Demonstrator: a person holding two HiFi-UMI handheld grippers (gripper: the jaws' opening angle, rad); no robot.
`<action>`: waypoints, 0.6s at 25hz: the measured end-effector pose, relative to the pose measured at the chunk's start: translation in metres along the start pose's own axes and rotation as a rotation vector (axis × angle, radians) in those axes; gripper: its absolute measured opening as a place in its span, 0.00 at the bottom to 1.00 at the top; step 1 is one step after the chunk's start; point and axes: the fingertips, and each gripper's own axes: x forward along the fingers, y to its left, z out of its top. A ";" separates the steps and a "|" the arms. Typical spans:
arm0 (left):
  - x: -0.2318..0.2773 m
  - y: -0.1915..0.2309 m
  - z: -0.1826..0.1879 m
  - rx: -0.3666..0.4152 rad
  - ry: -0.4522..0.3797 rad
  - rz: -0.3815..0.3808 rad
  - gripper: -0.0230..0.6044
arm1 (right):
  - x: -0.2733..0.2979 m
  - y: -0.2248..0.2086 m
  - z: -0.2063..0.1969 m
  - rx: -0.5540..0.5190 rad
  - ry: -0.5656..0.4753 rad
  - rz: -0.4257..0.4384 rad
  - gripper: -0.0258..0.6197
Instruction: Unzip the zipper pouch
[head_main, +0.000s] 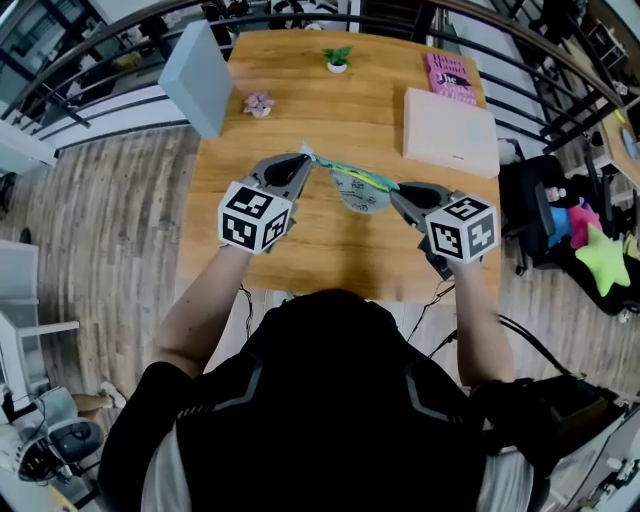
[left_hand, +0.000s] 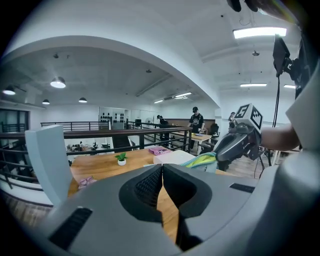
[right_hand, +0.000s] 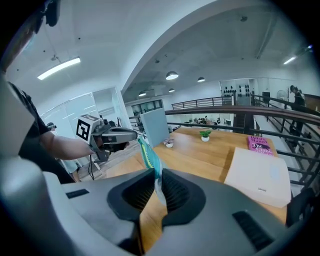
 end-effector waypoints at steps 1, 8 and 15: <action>0.003 0.001 -0.005 -0.010 0.011 0.005 0.09 | 0.003 -0.004 -0.002 -0.001 0.006 0.000 0.12; 0.037 0.006 -0.048 -0.051 0.128 0.047 0.09 | 0.039 -0.045 -0.023 -0.084 0.082 -0.032 0.12; 0.073 0.019 -0.063 -0.114 0.133 0.088 0.09 | 0.074 -0.091 -0.026 -0.164 0.114 -0.033 0.12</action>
